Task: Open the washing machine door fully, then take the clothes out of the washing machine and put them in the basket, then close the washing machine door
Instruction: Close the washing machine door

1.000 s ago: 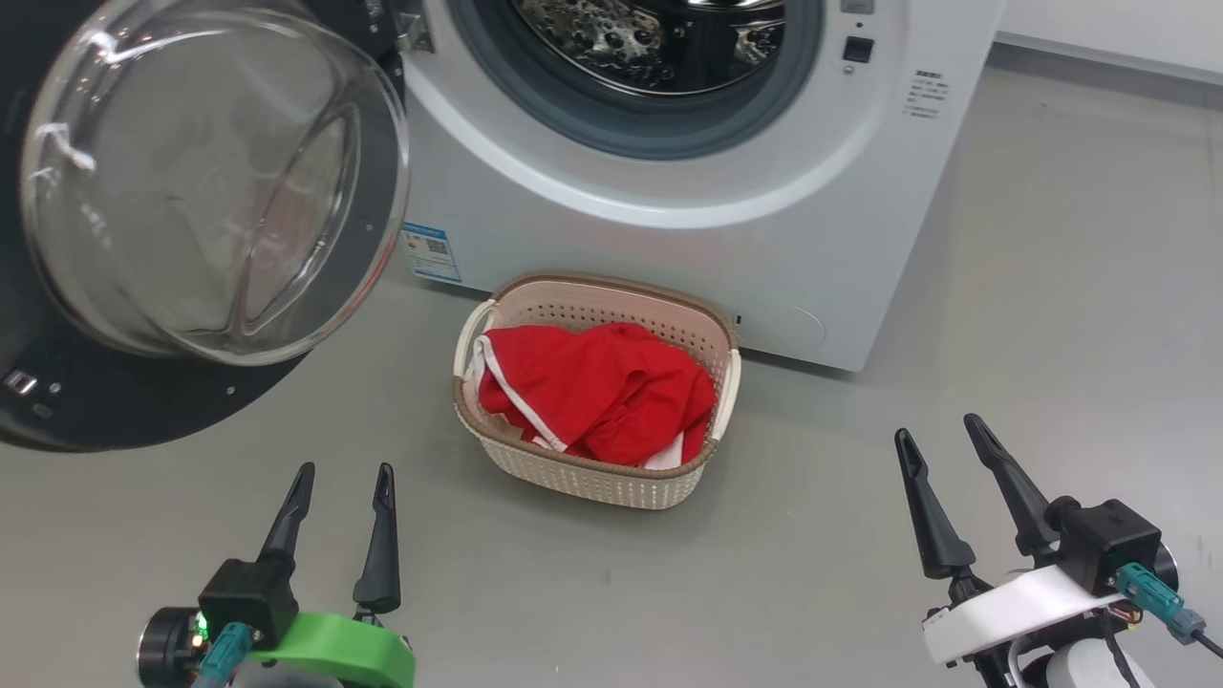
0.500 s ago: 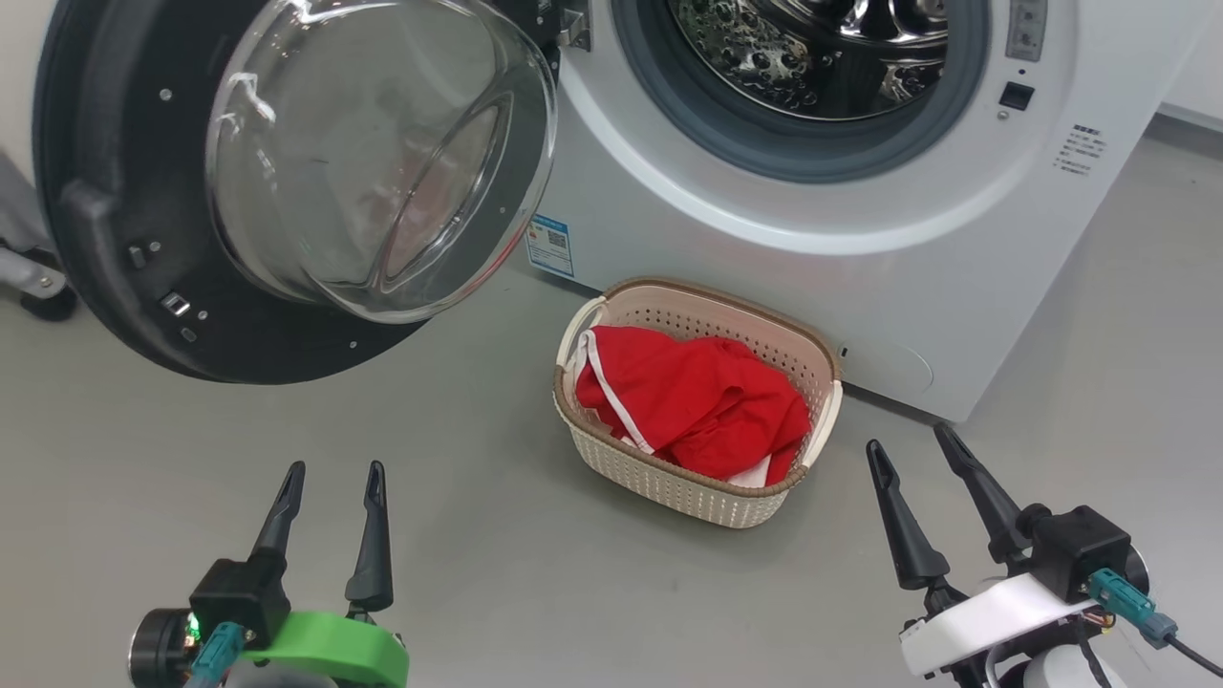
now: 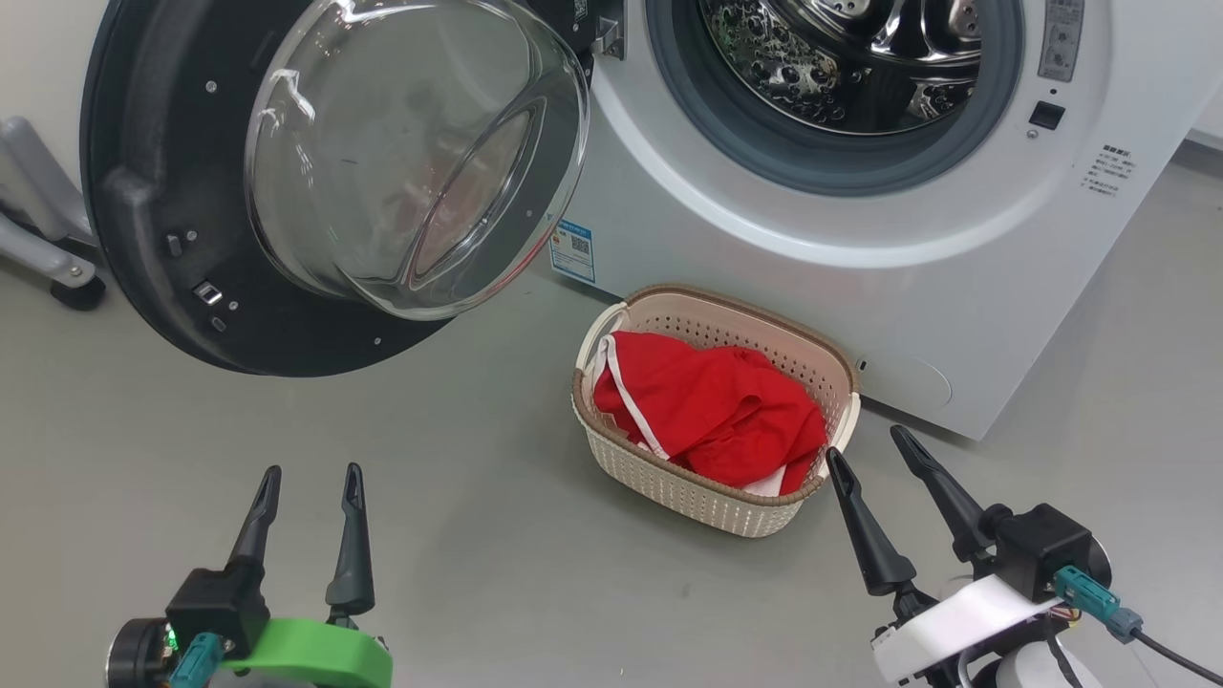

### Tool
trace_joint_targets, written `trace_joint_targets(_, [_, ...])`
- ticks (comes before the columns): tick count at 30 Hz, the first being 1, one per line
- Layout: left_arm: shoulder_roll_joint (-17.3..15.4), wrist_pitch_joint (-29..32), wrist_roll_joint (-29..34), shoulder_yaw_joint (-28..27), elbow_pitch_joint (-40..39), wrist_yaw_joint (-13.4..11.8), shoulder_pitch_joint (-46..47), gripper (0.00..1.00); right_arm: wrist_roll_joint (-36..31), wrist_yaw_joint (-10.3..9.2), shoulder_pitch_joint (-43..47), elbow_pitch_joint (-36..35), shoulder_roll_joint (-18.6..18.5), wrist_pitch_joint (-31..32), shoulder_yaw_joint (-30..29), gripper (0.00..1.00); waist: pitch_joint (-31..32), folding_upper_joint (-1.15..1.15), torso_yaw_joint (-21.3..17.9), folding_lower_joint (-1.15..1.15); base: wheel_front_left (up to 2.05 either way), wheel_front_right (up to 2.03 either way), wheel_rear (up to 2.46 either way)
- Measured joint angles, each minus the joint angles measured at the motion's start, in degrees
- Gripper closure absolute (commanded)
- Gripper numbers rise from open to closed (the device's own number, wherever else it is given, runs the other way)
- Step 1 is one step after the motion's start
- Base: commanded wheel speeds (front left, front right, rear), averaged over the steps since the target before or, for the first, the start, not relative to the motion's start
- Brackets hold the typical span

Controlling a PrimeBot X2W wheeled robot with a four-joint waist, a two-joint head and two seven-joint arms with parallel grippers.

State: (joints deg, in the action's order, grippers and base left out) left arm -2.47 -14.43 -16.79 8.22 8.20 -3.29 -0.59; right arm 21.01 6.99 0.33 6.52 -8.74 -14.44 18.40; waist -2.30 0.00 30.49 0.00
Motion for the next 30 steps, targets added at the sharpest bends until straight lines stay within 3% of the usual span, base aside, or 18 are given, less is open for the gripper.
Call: trace_joint_targets(30, [0.0,0.0,0.68,-0.55,-1.6,0.4,-0.9,0.0,0.56,0.0,-1.02,1.57,-0.13,0.0,0.51,0.0,0.19,0.0,-0.11,0.0,0.0,0.0,0.0])
